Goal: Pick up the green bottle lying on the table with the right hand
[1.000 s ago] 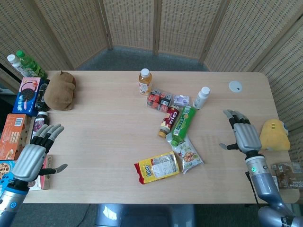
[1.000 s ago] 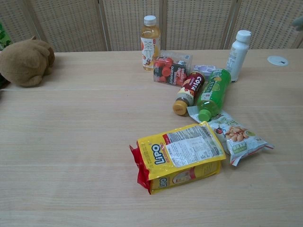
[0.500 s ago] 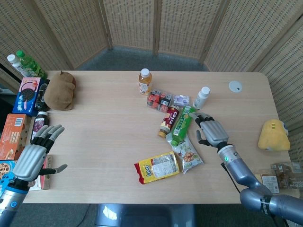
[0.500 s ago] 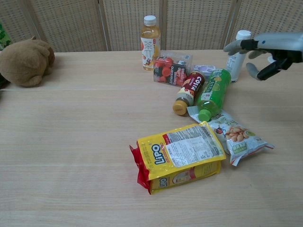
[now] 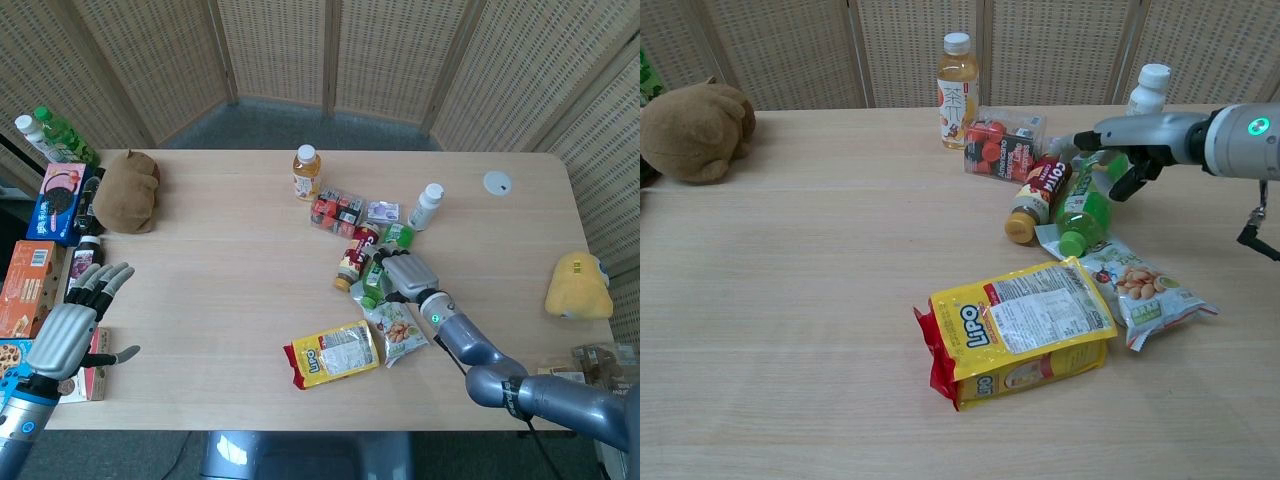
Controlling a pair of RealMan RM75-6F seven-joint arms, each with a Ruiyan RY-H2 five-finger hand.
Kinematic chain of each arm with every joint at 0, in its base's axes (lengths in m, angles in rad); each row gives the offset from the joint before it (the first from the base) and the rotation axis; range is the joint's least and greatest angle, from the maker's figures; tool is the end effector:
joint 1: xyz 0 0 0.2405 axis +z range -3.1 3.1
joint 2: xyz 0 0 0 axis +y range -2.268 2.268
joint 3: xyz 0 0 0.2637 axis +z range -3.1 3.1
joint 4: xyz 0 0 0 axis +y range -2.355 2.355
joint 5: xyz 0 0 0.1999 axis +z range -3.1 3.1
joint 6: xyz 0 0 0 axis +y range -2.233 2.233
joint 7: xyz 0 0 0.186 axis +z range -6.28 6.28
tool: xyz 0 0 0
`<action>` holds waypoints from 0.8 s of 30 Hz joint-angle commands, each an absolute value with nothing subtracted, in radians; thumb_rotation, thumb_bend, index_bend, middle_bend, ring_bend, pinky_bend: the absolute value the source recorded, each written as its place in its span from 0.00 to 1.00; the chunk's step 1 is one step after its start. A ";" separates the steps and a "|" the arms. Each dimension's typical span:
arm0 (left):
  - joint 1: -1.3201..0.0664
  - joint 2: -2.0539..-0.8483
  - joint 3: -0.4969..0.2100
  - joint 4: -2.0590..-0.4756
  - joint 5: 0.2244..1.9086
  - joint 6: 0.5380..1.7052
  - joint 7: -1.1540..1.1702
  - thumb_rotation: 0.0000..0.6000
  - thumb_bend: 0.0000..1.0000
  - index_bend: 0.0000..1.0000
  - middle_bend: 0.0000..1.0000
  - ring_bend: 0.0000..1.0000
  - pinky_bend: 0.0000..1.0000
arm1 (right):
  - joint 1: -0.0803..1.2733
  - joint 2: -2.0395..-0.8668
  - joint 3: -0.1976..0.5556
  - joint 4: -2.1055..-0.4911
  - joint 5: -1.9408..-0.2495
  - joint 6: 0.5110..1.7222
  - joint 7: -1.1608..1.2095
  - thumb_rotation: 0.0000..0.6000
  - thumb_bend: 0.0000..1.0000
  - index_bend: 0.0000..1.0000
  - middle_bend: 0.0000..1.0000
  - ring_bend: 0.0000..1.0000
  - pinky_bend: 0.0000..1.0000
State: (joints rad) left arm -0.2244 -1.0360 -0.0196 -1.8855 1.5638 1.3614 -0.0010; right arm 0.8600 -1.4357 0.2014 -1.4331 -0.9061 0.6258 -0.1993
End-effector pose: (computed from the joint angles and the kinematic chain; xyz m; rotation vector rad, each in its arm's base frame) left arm -0.2299 0.2436 0.1455 -1.5809 -1.0431 -1.0875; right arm -0.1573 -0.4152 -0.0198 1.9286 -1.2439 0.7580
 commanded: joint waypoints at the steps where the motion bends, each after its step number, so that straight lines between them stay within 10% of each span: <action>1: -0.225 -1.038 -0.019 -1.882 1.566 1.361 -0.004 1.00 0.00 0.00 0.00 0.00 0.00 | 0.895 -1.467 0.188 -1.395 -0.877 0.598 -0.221 1.00 0.79 0.00 0.09 0.00 0.00; 24: -0.231 -1.059 -0.020 -1.839 1.583 1.369 -0.047 1.00 0.00 0.00 0.00 0.00 0.00 | 0.955 -1.343 -0.011 -1.523 -0.538 0.784 -0.516 1.00 0.76 0.00 0.08 0.00 0.00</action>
State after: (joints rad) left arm -0.2305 -1.0586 -0.0202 -1.8388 1.5834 1.3687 -0.0468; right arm 0.9586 -1.3571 -0.0015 -1.5092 -0.5505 0.7693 -0.5057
